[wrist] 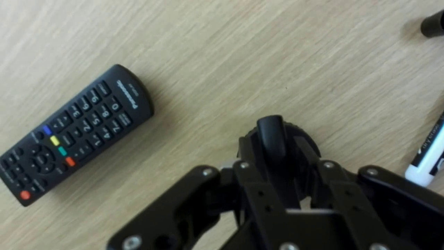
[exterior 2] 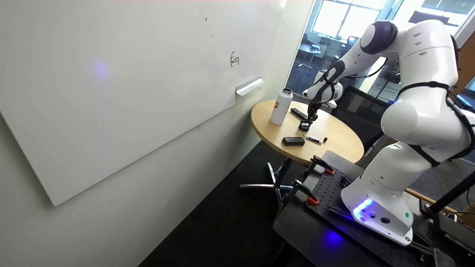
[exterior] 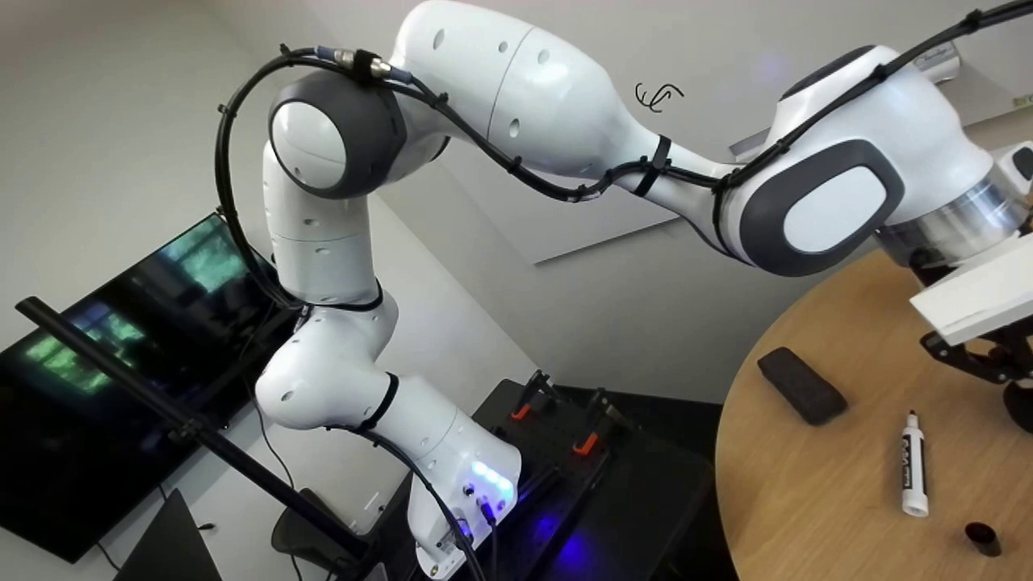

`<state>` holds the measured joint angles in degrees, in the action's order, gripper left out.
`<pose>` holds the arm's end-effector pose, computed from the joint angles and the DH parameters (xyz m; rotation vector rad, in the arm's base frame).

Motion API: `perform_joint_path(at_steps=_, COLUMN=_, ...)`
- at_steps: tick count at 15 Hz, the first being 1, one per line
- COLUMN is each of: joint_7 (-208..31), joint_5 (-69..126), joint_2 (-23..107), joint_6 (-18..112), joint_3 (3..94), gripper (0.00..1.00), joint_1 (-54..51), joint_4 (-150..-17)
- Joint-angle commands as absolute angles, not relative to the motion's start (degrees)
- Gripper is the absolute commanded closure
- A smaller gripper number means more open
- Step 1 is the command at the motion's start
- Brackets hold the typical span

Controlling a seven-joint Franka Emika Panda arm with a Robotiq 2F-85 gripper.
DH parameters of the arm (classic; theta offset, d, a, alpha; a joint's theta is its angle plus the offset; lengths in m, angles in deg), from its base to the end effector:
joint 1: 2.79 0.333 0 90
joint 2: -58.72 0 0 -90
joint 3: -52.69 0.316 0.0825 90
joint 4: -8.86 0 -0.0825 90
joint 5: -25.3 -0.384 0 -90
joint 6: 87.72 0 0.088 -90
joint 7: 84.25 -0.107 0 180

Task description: Move the lid forward

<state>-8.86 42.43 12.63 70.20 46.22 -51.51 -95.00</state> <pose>0.3842 -0.5240 0.1088 2.7669 0.9521 -0.1979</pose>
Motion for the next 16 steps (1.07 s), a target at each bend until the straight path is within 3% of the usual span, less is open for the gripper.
perform_joint_path(at_steps=1, joint_7=-6.5, joint_5=41.2, joint_2=10.9, joint_6=67.1, joint_3=46.0, gripper=0.91, joint_1=-52.1, joint_4=-90.5)
perform_joint_path(at_steps=7, joint_7=-10.4, joint_5=41.5, joint_2=15.9, joint_6=68.1, joint_3=43.3, gripper=0.88, joint_1=-50.0, joint_4=-96.5)
perform_joint_path(at_steps=16, joint_7=-9.7, joint_5=41.9, joint_2=36.3, joint_6=76.2, joint_3=41.4, gripper=0.88, joint_1=-51.3, joint_4=-122.6)
